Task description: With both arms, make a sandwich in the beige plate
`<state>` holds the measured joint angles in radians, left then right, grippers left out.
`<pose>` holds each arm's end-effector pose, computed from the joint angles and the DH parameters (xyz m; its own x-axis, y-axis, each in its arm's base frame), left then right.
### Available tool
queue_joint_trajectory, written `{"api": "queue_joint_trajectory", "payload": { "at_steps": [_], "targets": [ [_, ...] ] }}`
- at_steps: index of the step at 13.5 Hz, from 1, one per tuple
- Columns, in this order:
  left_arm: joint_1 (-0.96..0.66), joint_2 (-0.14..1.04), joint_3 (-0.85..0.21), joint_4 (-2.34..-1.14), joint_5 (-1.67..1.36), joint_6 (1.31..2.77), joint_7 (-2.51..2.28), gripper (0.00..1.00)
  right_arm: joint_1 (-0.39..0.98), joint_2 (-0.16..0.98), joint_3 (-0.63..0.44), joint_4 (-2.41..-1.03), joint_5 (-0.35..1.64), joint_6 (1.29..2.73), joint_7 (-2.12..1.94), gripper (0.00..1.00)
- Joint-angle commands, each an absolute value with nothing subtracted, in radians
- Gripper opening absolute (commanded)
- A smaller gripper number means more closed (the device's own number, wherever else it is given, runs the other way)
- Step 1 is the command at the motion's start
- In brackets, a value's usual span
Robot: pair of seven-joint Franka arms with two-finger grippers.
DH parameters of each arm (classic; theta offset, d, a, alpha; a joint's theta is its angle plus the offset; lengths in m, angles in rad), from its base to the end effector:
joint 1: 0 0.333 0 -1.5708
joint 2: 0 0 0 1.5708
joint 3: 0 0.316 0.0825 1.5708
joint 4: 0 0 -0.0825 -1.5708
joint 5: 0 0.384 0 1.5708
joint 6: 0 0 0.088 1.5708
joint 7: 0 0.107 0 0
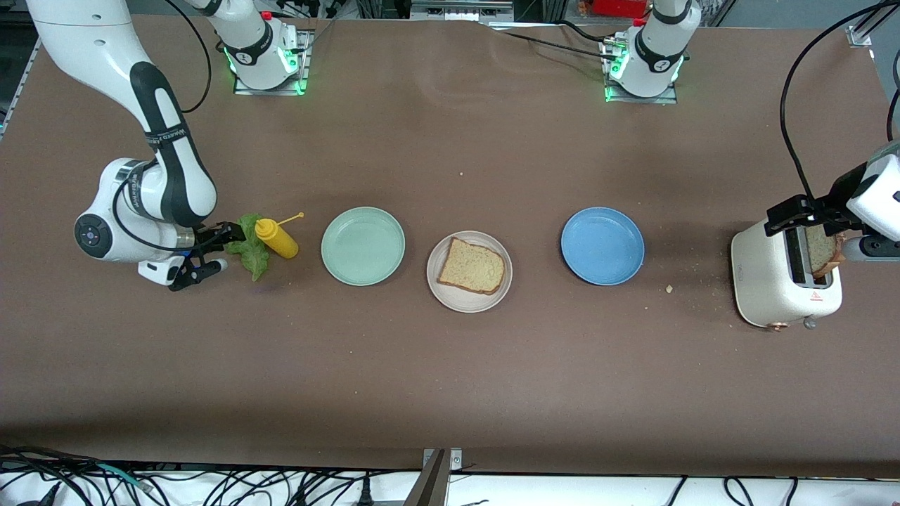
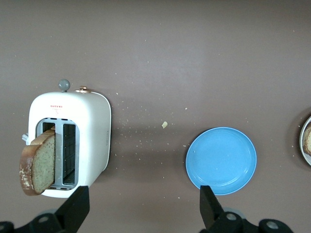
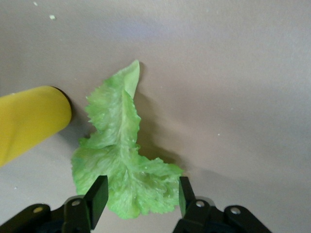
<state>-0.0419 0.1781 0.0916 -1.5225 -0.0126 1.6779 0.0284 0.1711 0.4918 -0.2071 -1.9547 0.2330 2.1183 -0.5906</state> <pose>0.6135 0.0248 0.5529 0.9995 0.0215 -0.0220 0.0215 -0.9998 -0.0031 0.5821 -0.0088 0.2064 0.8828 0.4113 -0.2271 0.3657 -0.9049 -0.2176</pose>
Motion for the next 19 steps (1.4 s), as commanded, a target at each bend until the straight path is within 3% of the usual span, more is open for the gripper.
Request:
{"api": "queue_joint_trajectory", "payload": {
  "at_steps": [1,5,7,10,15,19],
  "targets": [
    [-0.038,0.178,0.090,-1.520,-0.006,1.686,0.037,1.00,0.175,0.549,-0.206,-1.887,0.210,2.100,-0.621,0.67],
    [-0.038,0.179,0.089,-1.522,-0.006,1.687,0.037,1.00,0.173,0.580,-0.203,-1.878,0.186,2.097,-0.693,0.66],
    [-0.038,0.183,0.089,-1.522,-0.006,1.687,0.037,1.00,0.181,0.589,-0.199,-1.882,0.190,2.092,-0.698,0.54],
    [-0.038,0.183,0.089,-1.520,-0.006,1.687,0.037,1.00,0.178,0.591,-0.199,-1.882,0.192,2.083,-0.699,0.00],
    [-0.038,0.184,0.089,-1.520,-0.006,1.687,0.037,1.00,0.175,0.589,-0.202,-1.850,0.183,2.073,-0.698,0.00],
    [-0.038,0.184,0.089,-1.520,-0.006,1.687,0.037,1.00,0.169,0.589,-0.209,-1.743,0.170,1.932,-0.719,0.00]
  ]
}}
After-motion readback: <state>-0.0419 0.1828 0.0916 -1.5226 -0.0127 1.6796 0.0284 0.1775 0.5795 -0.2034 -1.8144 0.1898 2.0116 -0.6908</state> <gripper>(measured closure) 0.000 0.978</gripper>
